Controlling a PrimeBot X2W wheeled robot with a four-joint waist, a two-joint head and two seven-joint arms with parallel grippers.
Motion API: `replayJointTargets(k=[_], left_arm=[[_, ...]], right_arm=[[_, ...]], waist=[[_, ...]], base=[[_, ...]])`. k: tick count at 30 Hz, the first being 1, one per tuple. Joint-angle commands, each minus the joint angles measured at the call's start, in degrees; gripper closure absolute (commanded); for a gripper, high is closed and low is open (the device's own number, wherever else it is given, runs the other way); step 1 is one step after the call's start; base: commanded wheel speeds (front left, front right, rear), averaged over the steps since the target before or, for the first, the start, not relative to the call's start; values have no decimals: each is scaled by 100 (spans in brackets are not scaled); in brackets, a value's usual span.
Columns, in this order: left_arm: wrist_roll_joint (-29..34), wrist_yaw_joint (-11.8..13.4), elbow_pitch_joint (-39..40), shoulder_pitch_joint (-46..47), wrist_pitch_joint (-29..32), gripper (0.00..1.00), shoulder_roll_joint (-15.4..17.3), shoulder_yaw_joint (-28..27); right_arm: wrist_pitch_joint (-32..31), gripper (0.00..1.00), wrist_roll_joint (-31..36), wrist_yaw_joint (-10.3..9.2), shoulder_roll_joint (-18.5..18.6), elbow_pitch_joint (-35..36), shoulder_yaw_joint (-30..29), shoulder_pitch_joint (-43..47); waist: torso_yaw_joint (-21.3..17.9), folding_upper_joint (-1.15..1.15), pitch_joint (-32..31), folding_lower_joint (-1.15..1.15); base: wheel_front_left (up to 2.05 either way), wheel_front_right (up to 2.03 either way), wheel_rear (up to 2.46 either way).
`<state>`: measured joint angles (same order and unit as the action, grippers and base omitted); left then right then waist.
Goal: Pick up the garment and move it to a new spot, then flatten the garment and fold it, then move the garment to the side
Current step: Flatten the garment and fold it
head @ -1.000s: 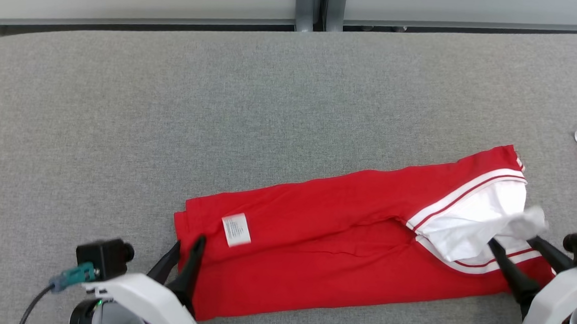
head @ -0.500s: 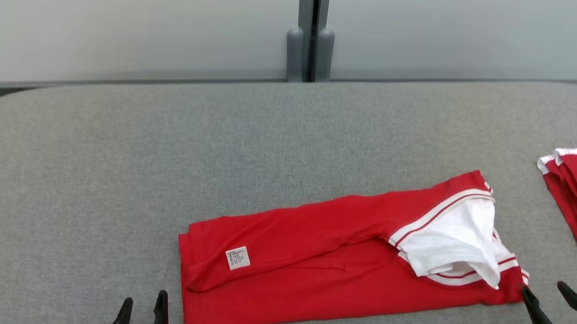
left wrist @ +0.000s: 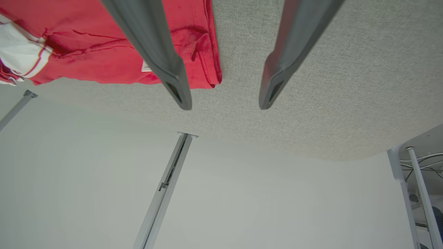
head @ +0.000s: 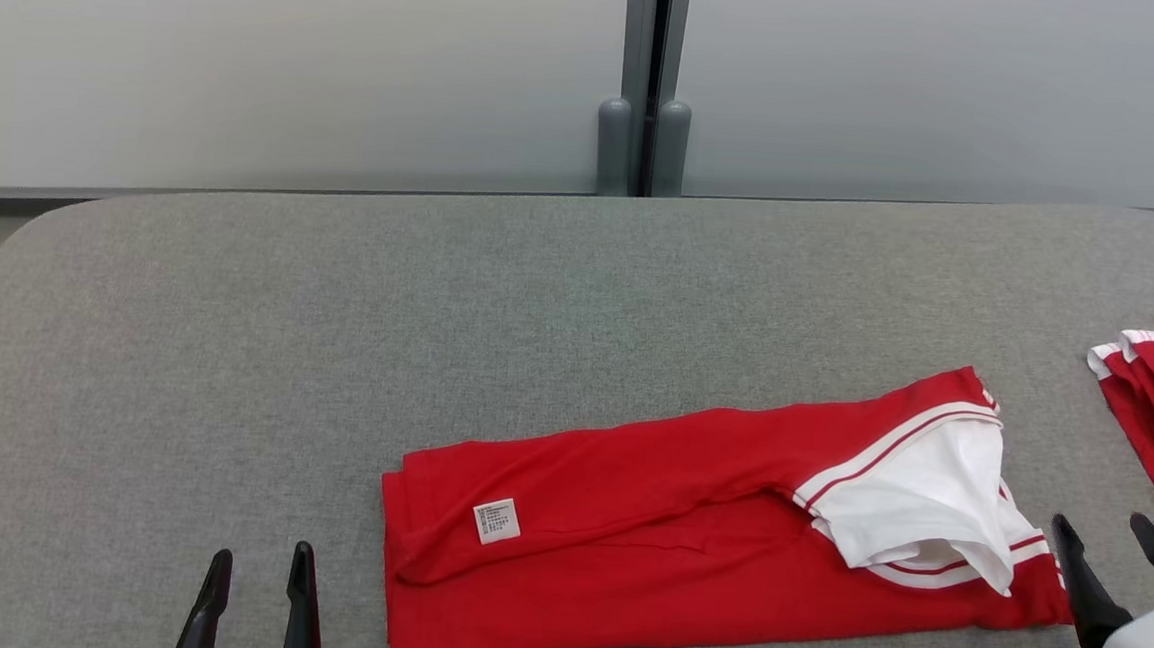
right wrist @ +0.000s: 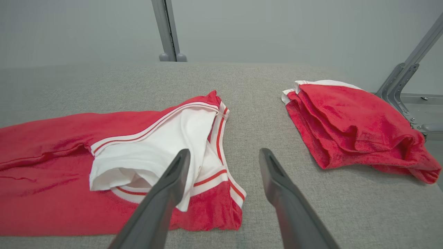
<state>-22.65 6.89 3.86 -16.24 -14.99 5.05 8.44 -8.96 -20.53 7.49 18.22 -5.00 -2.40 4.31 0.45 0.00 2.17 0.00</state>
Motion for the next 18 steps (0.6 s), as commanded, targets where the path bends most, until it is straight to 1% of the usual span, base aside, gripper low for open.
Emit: replayJointTargets(k=[1, 3, 4, 6, 8, 10, 12, 13, 18], left_arm=[[130, -111, 36, 140, -22, 0, -25, -77], [241, -238, 40, 276, -22, 0, -96, -134], [241, -238, 40, 276, -22, 0, -96, -134], [319, -336, -1, 401, -22, 0, -137, -167], [379, -413, -35, 504, -23, 0, -165, -168], [429, -477, -63, 603, -23, 0, -184, -181], [416, -502, -20, 709, -23, 0, -200, -221], [416, -502, -20, 709, -23, 0, -200, -221], [299, -437, 45, 801, -23, 0, -205, -187]], right_arm=[[-153, 0, 43, 0, 8, -74, 22, -263], [-354, 0, 93, 0, 63, -229, 54, -610], [-354, 0, 93, 0, 63, -229, 54, -610], [-513, 0, 112, 0, 79, -442, 117, -961], [-639, 0, 64, 0, 52, -741, 224, -1265], [-677, 0, 113, 0, 113, -1051, 283, -1541], [-727, 0, 138, 0, 142, -1501, 336, -1820], [-727, 0, 138, 0, 142, -1501, 336, -1820], [-847, 0, 146, 0, 196, -2055, 391, -2025]], waist=[[94, 0, 222, 0], [176, 0, 442, 0], [176, 0, 442, 0], [256, 0, 671, 0], [327, 0, 839, 0], [388, 0, 983, 0], [462, 0, 1143, 0], [462, 0, 1143, 0], [510, 0, 1270, 0]], base=[[0, 0, 0], [0, 0, 0], [0, 0, 0], [0, 0, 0], [0, 0, 0], [0, 0, 0], [0, 0, 0], [0, 0, 0], [0, 0, 0]])
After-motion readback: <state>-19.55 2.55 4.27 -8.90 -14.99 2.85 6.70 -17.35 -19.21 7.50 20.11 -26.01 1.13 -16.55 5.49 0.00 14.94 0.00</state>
